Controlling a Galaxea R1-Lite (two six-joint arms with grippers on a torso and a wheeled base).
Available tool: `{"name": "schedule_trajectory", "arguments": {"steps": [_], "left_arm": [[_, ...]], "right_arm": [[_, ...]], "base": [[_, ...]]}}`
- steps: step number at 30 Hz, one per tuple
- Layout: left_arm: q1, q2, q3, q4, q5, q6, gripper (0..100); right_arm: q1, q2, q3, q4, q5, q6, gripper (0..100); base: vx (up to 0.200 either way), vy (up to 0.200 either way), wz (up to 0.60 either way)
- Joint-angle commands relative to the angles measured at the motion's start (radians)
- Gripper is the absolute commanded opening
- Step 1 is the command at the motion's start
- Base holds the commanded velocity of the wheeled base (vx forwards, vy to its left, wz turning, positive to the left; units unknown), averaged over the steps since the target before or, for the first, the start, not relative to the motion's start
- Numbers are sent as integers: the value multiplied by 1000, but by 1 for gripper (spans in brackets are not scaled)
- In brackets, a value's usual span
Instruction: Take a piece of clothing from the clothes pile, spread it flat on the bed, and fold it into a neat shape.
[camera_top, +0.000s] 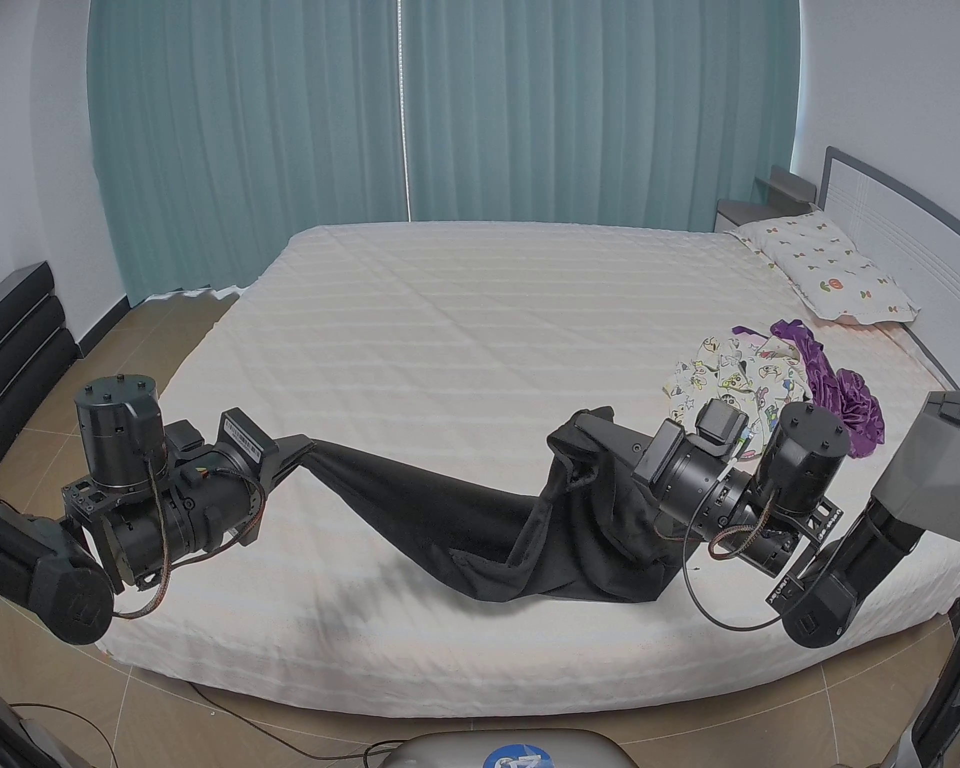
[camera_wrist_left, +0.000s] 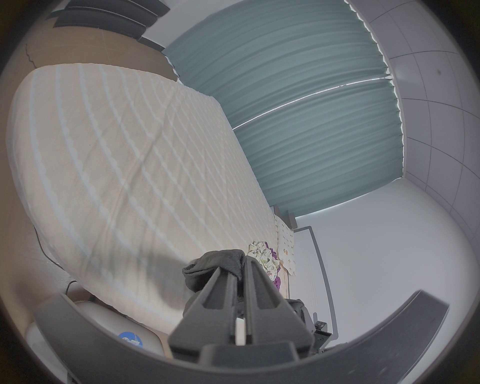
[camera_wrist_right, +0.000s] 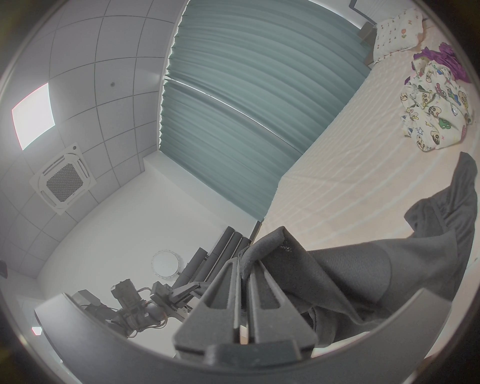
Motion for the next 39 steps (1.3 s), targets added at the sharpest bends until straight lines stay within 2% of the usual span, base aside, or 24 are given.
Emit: {"name": "schedule_trajectory", "arguments": {"steps": [1,7,14,19,21,22,23,24,25,26,27,28,29,31,33,37,39], "left_arm": [[-42,-6,5,2,7,3,0],[-68,-26,47,5,12,3,0],[-131,-202,90,8,12,6,0],[-151,-313,53,64,10,14,0],[-137,-343,-34,128,13,14,0],[-137,-345,-41,133,13,12,0],[-128,-351,-82,168,15,12,0],[-127,-351,-91,172,15,14,0],[-102,-354,-159,206,18,14,0],[-93,-354,-191,222,18,14,0],[-93,-354,-191,222,18,14,0],[-73,-354,-263,260,18,14,0],[-62,-352,-294,283,18,14,0],[-48,-348,-332,314,18,14,0],[-22,-342,-395,352,18,14,0],[13,-280,-458,370,20,12,0],[33,-233,-484,370,21,12,0]], "right_arm": [[-10,-51,64,-3,-18,-1,0],[13,-165,193,-9,-41,-14,0],[87,-448,351,6,-50,-18,0],[119,-680,323,149,-59,-37,0],[115,-792,193,290,-59,-37,0],[115,-797,183,300,-59,-37,0],[110,-843,104,392,-62,-35,0],[108,-852,82,415,-62,-35,0],[92,-896,-56,550,-64,-31,0],[75,-907,-125,610,-61,-26,0],[75,-907,-125,610,-61,-26,0],[15,-902,-278,705,-53,-6,0],[-22,-892,-352,741,-49,11,0],[-69,-858,-444,771,-44,42,0],[-166,-769,-622,808,-35,91,0],[-280,-594,-881,899,-42,115,0],[-312,-499,-985,963,-49,117,0]], "base": [[-200,0,0],[-200,0,0],[-143,0,0],[0,0,0],[0,0,0],[0,0,0],[0,0,0],[0,0,0],[0,0,0],[0,0,0],[0,0,0],[0,0,0],[0,0,0],[0,0,0],[0,0,0],[0,0,0],[0,0,0]]}}
